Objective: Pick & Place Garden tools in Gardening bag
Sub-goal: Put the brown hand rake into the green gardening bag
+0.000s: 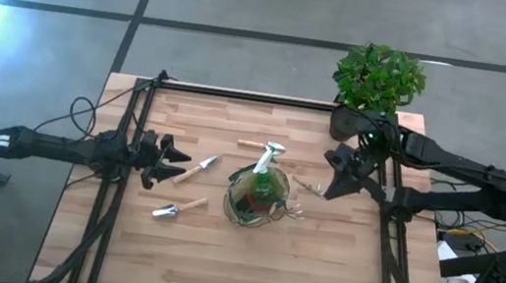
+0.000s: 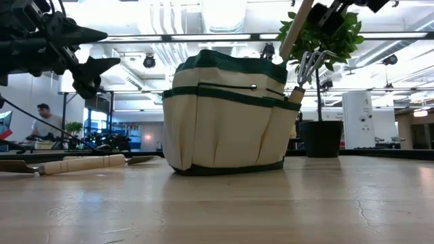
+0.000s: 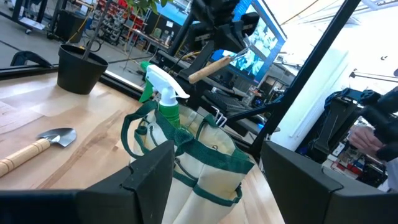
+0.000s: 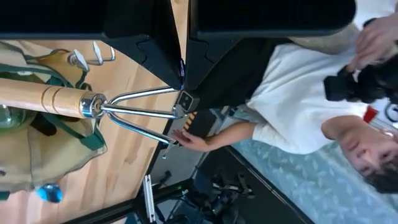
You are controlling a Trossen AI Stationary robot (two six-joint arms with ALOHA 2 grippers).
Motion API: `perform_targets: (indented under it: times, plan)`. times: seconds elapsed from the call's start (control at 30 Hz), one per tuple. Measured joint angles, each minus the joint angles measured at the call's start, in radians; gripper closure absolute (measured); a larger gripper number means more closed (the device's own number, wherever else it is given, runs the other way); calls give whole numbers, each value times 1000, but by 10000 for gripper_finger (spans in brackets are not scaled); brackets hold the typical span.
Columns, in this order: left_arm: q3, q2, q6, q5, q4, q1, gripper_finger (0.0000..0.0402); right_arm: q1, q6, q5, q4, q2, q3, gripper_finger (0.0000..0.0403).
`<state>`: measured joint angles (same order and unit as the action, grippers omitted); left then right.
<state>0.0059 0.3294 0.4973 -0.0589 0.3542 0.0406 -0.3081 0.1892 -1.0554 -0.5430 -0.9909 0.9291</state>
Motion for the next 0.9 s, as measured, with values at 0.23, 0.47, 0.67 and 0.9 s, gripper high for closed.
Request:
perform_targets:
  times: [0.23, 0.47, 0.67, 0.9]
  plan:
    - [0, 0, 0, 0, 0, 0, 156, -7, -14, -52, 0, -43, -11, 395]
    - [0, 0, 0, 0, 0, 0, 156, -8, -47, -68, 3, -8, -75, 395]
    - [0, 0, 0, 0, 0, 0, 156, -11, -35, -77, 93, 24, -165, 395]
    - [0, 0, 0, 0, 0, 0, 156, -11, 22, -109, 193, 25, -236, 395]
